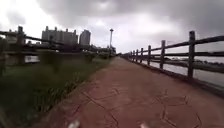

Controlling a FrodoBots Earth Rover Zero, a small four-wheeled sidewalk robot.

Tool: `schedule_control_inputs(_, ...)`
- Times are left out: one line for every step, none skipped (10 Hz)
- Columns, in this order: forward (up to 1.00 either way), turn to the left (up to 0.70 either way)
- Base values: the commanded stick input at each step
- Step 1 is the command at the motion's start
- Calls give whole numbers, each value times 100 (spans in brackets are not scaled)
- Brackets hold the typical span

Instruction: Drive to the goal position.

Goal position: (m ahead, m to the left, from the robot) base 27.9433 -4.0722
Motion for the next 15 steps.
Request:
schedule_control_inputs(70,0)
schedule_control_inputs(70,0)
schedule_control_inputs(70,0)
schedule_control_inputs(70,-21)
schedule_control_inputs(70,-27)
schedule_control_inputs(70,-27)
schedule_control_inputs(70,-27)
schedule_control_inputs(70,-27)
schedule_control_inputs(70,-17)
schedule_control_inputs(70,-4)
schedule_control_inputs(70,0)
schedule_control_inputs(70,0)
schedule_control_inputs(70,0)
schedule_control_inputs(70,0)
schedule_control_inputs(70,0)
